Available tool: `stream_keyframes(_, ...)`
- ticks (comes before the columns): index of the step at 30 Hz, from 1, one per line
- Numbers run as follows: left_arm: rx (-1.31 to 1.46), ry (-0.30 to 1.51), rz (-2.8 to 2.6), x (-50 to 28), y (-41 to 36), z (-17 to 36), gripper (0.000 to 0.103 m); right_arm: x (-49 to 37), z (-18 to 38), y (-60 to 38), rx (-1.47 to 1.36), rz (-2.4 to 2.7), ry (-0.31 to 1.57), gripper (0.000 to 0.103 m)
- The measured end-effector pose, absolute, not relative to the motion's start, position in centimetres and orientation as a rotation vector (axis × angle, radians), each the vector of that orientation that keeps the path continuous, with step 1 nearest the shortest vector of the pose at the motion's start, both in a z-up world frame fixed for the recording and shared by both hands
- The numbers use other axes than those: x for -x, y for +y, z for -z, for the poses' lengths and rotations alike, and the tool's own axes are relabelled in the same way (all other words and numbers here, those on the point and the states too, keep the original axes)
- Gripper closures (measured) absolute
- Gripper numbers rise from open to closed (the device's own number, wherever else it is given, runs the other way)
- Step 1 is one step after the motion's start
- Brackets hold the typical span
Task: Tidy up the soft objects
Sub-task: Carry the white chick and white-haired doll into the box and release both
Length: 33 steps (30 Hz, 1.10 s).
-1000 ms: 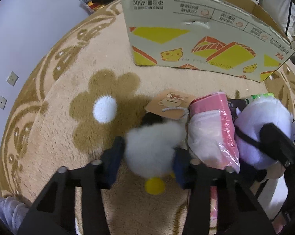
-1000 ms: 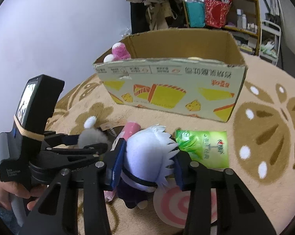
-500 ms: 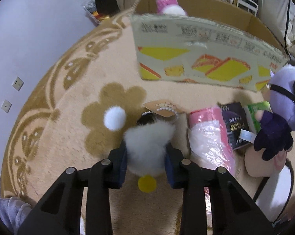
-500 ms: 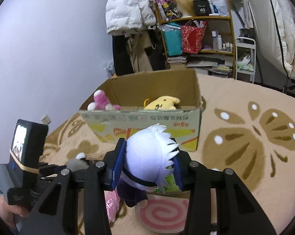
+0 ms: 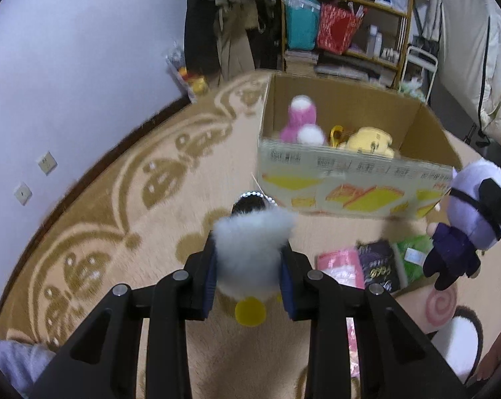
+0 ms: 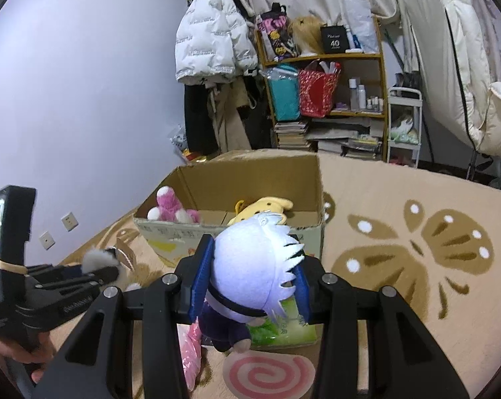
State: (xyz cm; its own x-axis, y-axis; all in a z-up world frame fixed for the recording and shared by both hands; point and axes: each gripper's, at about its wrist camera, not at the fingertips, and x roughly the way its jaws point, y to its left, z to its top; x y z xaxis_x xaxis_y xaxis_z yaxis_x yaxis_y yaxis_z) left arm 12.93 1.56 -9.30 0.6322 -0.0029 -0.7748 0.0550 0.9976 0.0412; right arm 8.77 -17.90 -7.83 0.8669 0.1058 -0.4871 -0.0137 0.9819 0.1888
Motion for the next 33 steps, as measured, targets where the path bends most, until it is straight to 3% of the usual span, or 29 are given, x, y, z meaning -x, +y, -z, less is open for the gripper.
stream_keyframes(21,-0.113,0.604,0.023,-16.4,0.8,-0.3,0.073,-9.9,1.4,-17.8,-0.104,-0.056,0.361,0.057)
stream_keyframes(33,-0.191,0.505,0.052,-19.5,-1.8,-3.3,0.073,-14.1,1.0,-18.2,0.006,-0.036,0.323,0.057)
